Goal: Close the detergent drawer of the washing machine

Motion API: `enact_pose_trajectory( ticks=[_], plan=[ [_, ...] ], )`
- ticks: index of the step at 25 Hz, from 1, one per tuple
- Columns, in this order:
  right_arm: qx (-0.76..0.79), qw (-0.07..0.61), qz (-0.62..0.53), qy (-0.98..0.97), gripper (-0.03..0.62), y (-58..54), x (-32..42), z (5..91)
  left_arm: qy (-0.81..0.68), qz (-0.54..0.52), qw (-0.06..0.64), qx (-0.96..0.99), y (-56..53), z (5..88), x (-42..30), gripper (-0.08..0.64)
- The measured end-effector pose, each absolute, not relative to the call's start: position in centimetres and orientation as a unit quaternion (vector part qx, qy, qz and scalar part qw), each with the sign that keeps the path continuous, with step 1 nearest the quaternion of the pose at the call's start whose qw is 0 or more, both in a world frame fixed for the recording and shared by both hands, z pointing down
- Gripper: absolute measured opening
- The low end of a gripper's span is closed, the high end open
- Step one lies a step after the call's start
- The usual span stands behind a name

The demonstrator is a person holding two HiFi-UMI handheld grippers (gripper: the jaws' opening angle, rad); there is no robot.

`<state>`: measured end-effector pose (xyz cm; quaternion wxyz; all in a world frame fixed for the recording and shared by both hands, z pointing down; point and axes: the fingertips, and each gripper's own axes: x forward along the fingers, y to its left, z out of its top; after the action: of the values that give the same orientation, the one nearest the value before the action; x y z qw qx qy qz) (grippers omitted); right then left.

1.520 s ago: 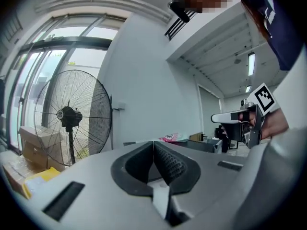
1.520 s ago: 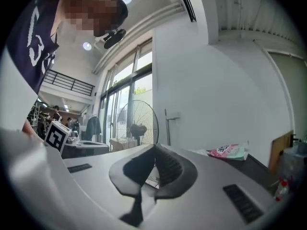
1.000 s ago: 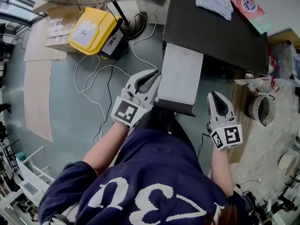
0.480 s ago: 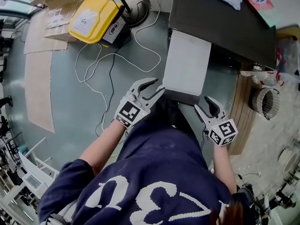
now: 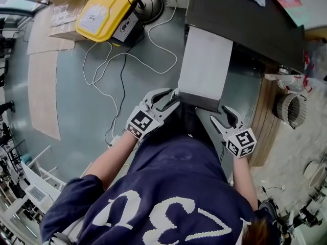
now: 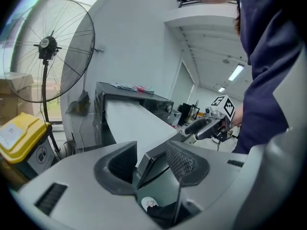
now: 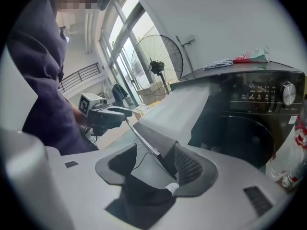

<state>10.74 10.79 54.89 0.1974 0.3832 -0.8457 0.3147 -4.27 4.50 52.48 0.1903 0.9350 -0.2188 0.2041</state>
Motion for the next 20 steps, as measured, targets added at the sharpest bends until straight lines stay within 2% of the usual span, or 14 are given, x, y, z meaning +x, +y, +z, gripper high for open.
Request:
enact_pose_trajectory(
  ticks=[4,10,20],
  plan=[
    [0.384,0.203,0.306,-0.847,0.253,10.9,10.5,55.1,-0.193,0.224,0.181,0.938,5.6,53.2,-3.9,0.187],
    [0.385,0.181,0.309,-0.851,0.175,10.5,10.1,55.2,-0.186,0.244,0.177,0.935,5.9,55.0,-3.4,0.168],
    [0.384,0.183,0.287,-0.858,0.155,10.6,9.6,53.6,-0.172,0.238,0.184,0.938,5.9,53.8,-3.9,0.154]
  ],
)
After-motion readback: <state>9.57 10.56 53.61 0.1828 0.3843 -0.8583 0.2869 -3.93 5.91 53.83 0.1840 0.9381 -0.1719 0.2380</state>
